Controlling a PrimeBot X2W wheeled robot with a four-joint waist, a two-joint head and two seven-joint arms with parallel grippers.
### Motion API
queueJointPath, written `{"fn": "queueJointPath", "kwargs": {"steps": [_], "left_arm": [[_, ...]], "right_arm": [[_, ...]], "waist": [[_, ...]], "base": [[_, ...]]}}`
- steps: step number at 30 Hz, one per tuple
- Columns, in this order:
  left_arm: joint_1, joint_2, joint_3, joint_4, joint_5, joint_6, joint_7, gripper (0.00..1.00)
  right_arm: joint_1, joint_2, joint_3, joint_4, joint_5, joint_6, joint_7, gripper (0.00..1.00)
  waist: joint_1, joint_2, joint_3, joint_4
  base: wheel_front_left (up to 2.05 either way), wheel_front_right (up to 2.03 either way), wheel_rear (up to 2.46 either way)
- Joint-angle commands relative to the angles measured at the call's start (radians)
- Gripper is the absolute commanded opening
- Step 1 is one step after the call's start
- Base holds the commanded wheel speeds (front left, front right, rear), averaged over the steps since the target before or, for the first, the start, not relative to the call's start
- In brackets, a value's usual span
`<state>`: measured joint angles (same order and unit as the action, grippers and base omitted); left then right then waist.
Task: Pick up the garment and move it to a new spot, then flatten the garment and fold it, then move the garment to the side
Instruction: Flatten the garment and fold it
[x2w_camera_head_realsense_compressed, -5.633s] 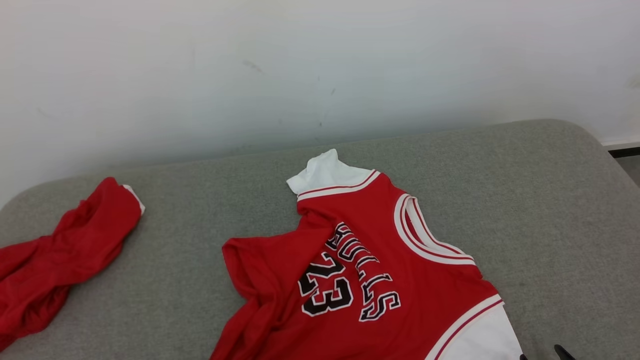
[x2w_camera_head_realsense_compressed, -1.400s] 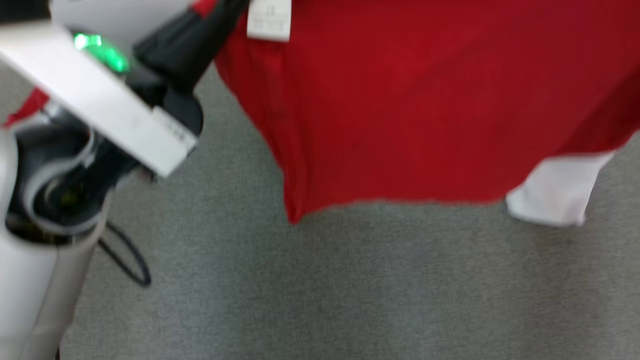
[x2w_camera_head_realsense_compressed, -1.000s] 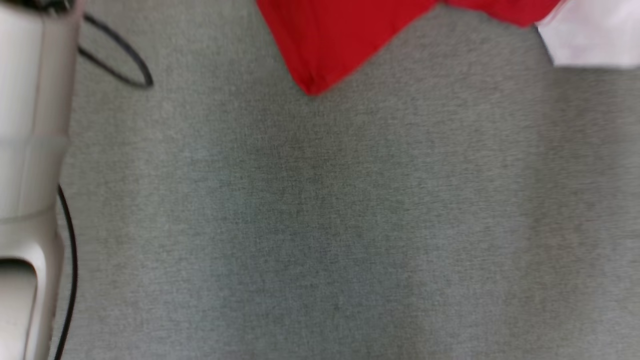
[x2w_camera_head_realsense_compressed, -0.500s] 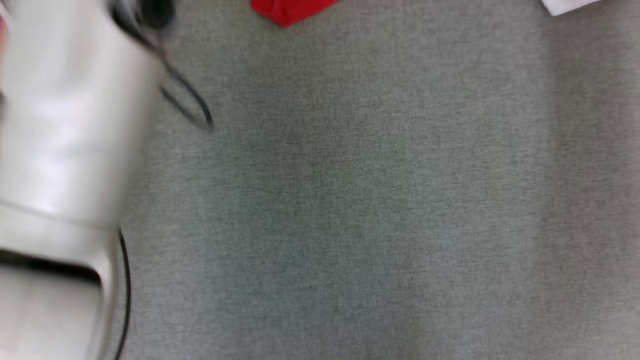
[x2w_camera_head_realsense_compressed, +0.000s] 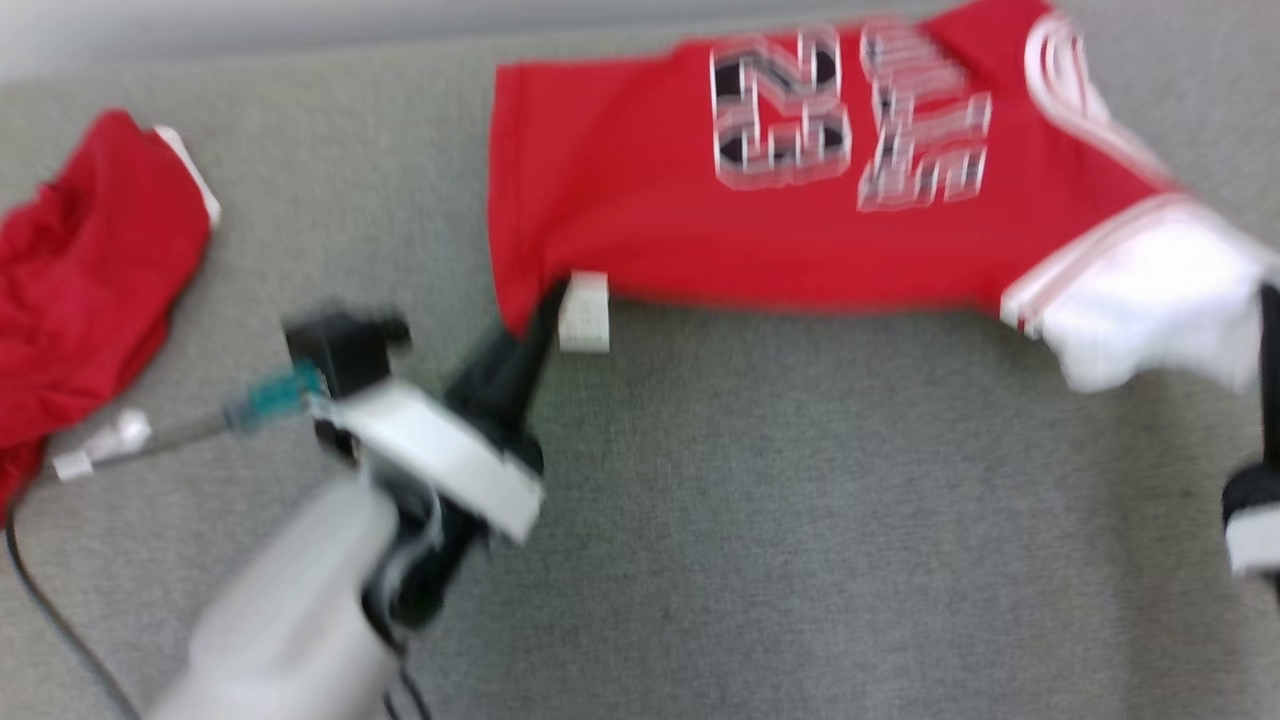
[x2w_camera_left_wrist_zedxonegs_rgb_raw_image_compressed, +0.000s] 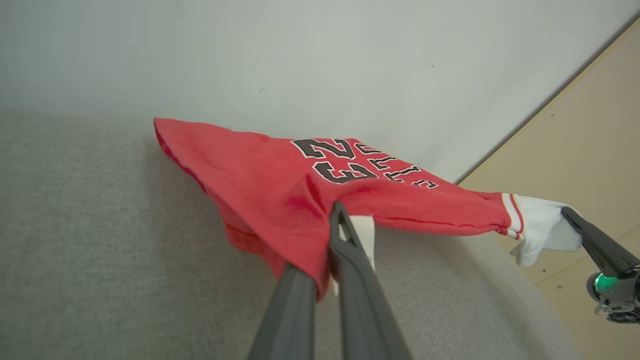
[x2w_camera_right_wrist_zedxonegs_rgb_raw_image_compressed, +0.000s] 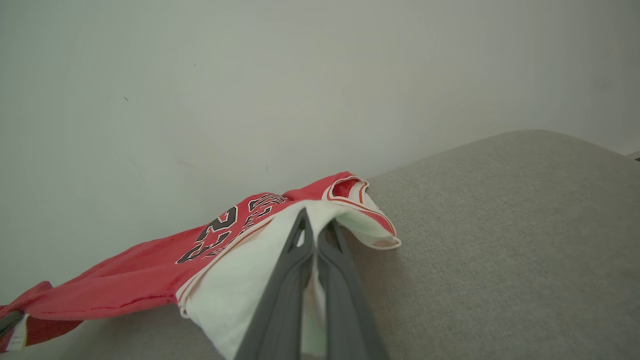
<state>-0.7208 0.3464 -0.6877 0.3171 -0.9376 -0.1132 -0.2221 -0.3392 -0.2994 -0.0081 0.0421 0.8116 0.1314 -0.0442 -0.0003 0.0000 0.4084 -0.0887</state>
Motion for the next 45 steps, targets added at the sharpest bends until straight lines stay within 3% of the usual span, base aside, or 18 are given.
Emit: {"fn": "queueJointPath", "kwargs": {"steps": [1,8,19,24,33,45], "left_arm": [[0.046,0.006,-0.006,-0.017,0.001,0.008,-0.010,0.00],[0.290,0.024,-0.046,-0.109,-0.018,0.049,-0.025,0.00],[0.611,0.039,-0.060,-0.168,-0.030,0.113,-0.041,0.00],[0.704,0.045,-0.073,-0.179,-0.006,0.122,-0.041,0.00],[0.816,0.058,-0.110,-0.244,-0.030,0.156,-0.001,0.00],[0.732,0.115,-0.067,-0.407,-0.163,0.214,0.224,0.00]], "right_arm": [[0.049,-0.015,-0.008,0.000,0.005,-0.002,0.005,0.00],[0.294,-0.025,0.019,0.036,-0.049,-0.002,0.023,0.00],[0.524,-0.032,0.091,0.144,-0.120,-0.002,0.029,0.00],[0.595,-0.043,0.088,0.185,-0.139,-0.002,0.036,0.00],[0.694,-0.048,0.066,0.168,-0.092,-0.002,0.092,0.00],[0.605,-0.077,0.034,0.050,-0.021,-0.002,0.221,0.00]], "waist": [[0.0003,0.0000,-0.085,-0.005],[0.0003,0.0000,-0.179,-0.018],[0.0003,0.0000,-0.265,-0.041],[0.0003,0.0000,-0.293,-0.043],[0.0003,0.0000,-0.323,-0.042],[0.0003,0.0000,-0.293,-0.036]], "base": [[0.00,0.00,0.00],[0.00,0.00,0.00],[0.00,0.00,0.00],[0.00,0.00,0.00],[0.00,0.00,0.00],[0.00,0.00,0.00]]}}
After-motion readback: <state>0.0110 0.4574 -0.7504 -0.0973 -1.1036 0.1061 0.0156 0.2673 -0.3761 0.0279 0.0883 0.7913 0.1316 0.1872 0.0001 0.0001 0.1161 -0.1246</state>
